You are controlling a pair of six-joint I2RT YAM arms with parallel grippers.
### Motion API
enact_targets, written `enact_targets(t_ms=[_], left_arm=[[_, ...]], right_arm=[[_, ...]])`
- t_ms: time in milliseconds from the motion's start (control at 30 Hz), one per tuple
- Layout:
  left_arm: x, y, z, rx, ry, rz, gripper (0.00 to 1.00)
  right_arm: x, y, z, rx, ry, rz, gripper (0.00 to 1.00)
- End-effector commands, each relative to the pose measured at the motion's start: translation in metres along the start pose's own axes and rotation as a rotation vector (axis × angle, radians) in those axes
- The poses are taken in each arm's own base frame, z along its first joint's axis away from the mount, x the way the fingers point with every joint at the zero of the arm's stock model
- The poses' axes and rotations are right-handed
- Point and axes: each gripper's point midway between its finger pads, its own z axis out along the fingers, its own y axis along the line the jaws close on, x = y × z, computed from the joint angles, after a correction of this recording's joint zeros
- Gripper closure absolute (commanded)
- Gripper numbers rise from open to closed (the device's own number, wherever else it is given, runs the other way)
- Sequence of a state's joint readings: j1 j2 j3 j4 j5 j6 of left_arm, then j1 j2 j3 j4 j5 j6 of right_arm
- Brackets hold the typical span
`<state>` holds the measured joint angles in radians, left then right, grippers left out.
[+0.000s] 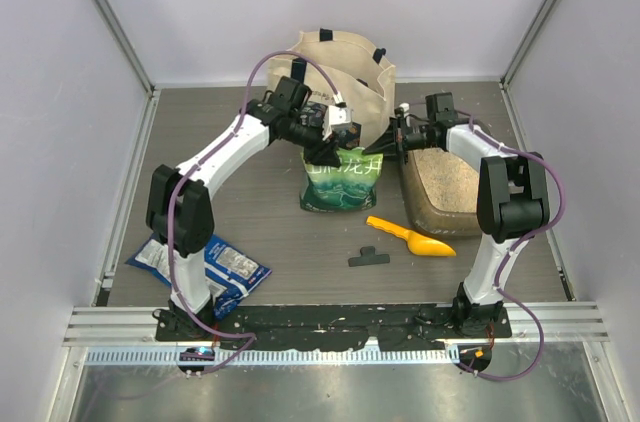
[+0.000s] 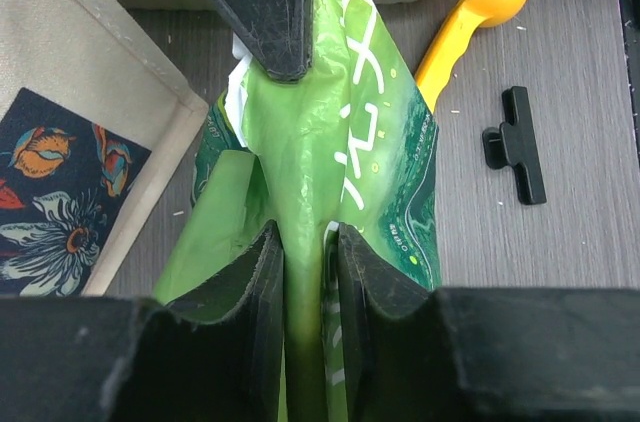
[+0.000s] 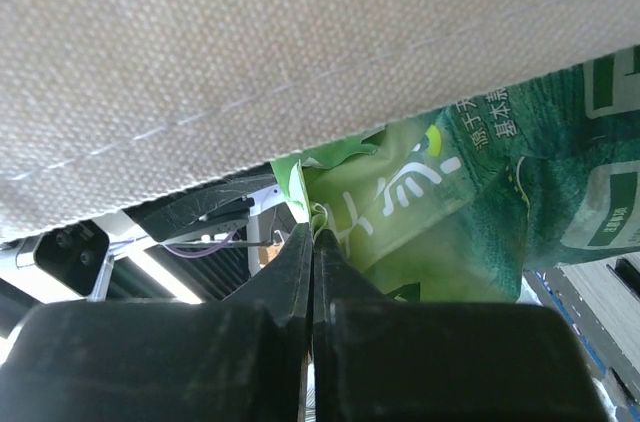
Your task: Fill the litter box with clean litter
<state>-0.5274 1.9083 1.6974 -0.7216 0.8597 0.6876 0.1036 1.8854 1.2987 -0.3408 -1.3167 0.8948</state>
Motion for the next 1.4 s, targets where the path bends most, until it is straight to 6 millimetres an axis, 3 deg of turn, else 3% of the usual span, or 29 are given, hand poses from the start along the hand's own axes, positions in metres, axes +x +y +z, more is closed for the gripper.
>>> enact_targets(t_ms=[0,100,200,233,333,367,433,500,533,567,600,667,700,733,767,800,833,867,933,1133,1233,1367], left_arm=[[0.012,-0.012,-0.001,0.01,0.033,-0.038,0.92],[0.008,-0.011,-0.002,-0.023,0.004,-0.059,1.0],[0.004,-0.014,-0.002,-0.041,-0.034,-0.102,1.0],[0.005,-0.015,-0.002,-0.041,-0.036,-0.11,1.0],[0.008,-0.015,-0.002,-0.03,-0.04,-0.14,1.0],[0.007,-0.014,-0.002,-0.029,-0.043,-0.146,1.0],[0.008,-0.014,-0.001,-0.019,-0.051,-0.175,1.0],[0.007,-0.012,-0.002,-0.016,-0.061,-0.185,1.0],[0.007,-0.013,-0.001,-0.014,-0.064,-0.204,1.0],[0.006,-0.011,-0.002,-0.013,-0.074,-0.209,1.0],[0.004,-0.01,-0.001,-0.014,-0.081,-0.217,1.0],[0.003,-0.009,-0.002,-0.005,-0.092,-0.25,1.0],[0.003,-0.009,-0.002,-0.005,-0.094,-0.26,1.0],[0.003,-0.008,-0.002,-0.004,-0.096,-0.264,1.0],[0.002,-0.008,-0.002,-0.003,-0.098,-0.269,1.0],[0.002,-0.007,-0.002,-0.001,-0.103,-0.271,1.0],[0.002,-0.006,-0.003,-0.004,-0.104,-0.275,1.0],[0.002,-0.004,-0.004,-0.004,-0.107,-0.283,1.0],[0.002,-0.005,-0.004,0.008,-0.109,-0.3,1.0],[-0.001,-0.007,-0.008,0.028,-0.119,-0.32,1.0],[-0.002,-0.009,-0.007,0.041,-0.124,-0.34,1.0],[-0.007,-0.008,-0.008,0.058,-0.134,-0.364,1.0]], right_arm=[[0.011,0.051,-0.025,-0.079,0.033,-0.052,0.99],[0.008,0.053,-0.028,-0.063,0.012,-0.042,0.99],[0.005,0.048,-0.027,-0.04,-0.013,-0.046,0.98],[0.002,0.048,-0.028,-0.041,-0.025,-0.128,0.74],[-0.013,0.066,-0.045,-0.059,-0.1,-0.359,0.39],[-0.026,0.077,-0.073,-0.056,-0.19,-0.435,0.36],[-0.034,0.084,-0.088,-0.029,-0.257,-0.515,0.32],[-0.034,0.098,-0.1,0.014,-0.3,-0.715,0.3],[-0.028,0.091,-0.1,0.07,-0.299,-0.729,0.3],[-0.027,0.095,-0.104,0.137,-0.297,-0.963,0.3],[-0.016,0.096,-0.096,0.199,-0.254,-1.134,0.31],[0.012,0.069,-0.081,0.36,-0.127,-1.291,0.31],[0.037,0.081,-0.082,0.4,-0.094,-1.58,0.31],[0.041,0.092,-0.066,0.394,-0.112,-1.756,0.3],[0.041,0.061,-0.061,0.437,-0.13,-1.761,0.29],[0.045,0.067,-0.059,0.432,-0.181,-1.857,0.28],[0.061,0.094,-0.053,0.398,-0.249,-2.067,0.28],[0.064,0.076,-0.046,0.398,-0.21,-2.107,0.28],[0.07,0.081,-0.037,0.377,-0.193,-2.257,0.31],[0.065,0.071,-0.019,0.327,-0.128,-2.49,0.32],[0.059,0.055,-0.01,0.289,-0.047,-2.503,0.32],[0.055,0.053,-0.001,0.238,-0.021,-2.526,0.33]])
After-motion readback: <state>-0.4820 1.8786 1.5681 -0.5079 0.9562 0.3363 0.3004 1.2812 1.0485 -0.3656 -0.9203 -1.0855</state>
